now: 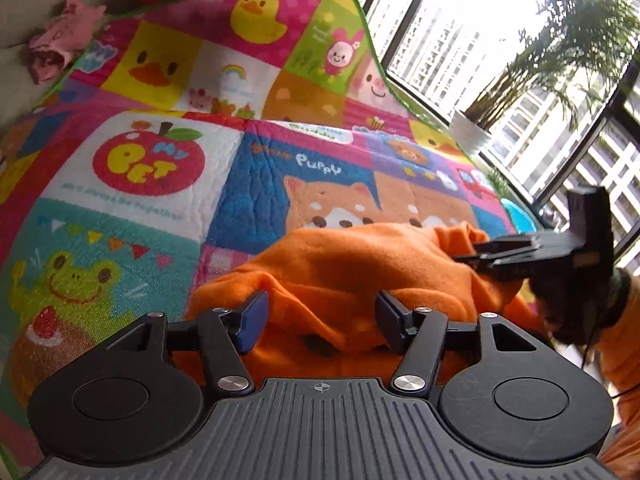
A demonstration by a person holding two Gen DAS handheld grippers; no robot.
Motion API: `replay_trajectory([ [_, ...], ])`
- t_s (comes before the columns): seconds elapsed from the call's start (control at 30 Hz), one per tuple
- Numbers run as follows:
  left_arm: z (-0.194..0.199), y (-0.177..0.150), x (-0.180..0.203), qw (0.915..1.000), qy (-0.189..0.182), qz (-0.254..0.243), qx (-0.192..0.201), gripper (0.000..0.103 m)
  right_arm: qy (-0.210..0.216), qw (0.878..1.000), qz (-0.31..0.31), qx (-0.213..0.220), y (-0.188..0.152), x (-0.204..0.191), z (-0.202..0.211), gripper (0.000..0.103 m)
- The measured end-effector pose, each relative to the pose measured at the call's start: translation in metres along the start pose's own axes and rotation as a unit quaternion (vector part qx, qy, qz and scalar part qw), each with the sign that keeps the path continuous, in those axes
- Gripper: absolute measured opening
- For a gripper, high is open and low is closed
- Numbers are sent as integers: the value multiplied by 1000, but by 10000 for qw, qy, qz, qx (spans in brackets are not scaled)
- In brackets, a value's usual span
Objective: Fold clothes
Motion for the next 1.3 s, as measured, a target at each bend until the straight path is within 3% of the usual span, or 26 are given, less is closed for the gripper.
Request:
replay_trajectory([
  [0.07, -3, 2, -8, 9983, -287, 458, -230, 65, 56, 10000, 56, 53, -4, -3, 0, 53],
  [0.2, -28, 0, -21, 9872, -738, 1242, -683, 64, 148, 9998, 128, 60, -6, -5, 0, 53],
  [0.37, -55, 14, -25, 9853, -656, 1385, -757, 62, 194, 9997, 90, 141, 0, -1, -1, 53],
  [0.47, -33, 26, -14, 9919, -706, 909, -529, 64, 1, 9983, 565, 143, -1, -7, 8, 53],
  [0.57, -2, 34, 3, 9968, -745, 224, -172, 76, -174, 9957, 904, 85, -7, -17, 7, 53],
  [0.67, 14, 38, 21, 9973, -574, -384, 232, 82, -439, 9891, 1395, 148, -8, -31, 6, 53],
  [0.73, 0, 33, 32, 9967, -333, -711, 205, 84, -518, 9864, 1557, 132, -5, -36, 6, 53],
  [0.83, -40, 11, 45, 9898, 266, -1390, -158, 82, -561, 9840, 1691, 102, 1, -38, 13, 54],
  [0.93, -73, -19, 50, 9723, 809, -2143, -468, 81, -457, 9823, 1758, 459, 19, -37, 39, 55],
  [0.97, -76, -27, 49, 9684, 873, -2286, -484, 81, -401, 9825, 1713, 618, 27, -35, 48, 60],
  [1.07, -72, -37, 44, 9653, 898, -2413, -437, 82, -171, 9842, 1649, 622, 46, -27, 39, 76],
  [1.23, -64, -34, 41, 9687, 917, -2268, -431, 83, -124, 9869, 1588, -276, 39, -14, -35, 80],
  [1.3, -61, -33, 43, 9690, 929, -2254, -388, 85, -2, 9916, 1276, -209, 31, -6, -41, 84],
])
Point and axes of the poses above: each gripper's, at about its wrist camera, not at the fingertips, and z roughly against the way its jaws point, x to its right, y to its top, the point moved 2 cm from there along -z, roughly the way its jaws point, and after that the axes turned 15 degrees about z, right-handed, at the moved point
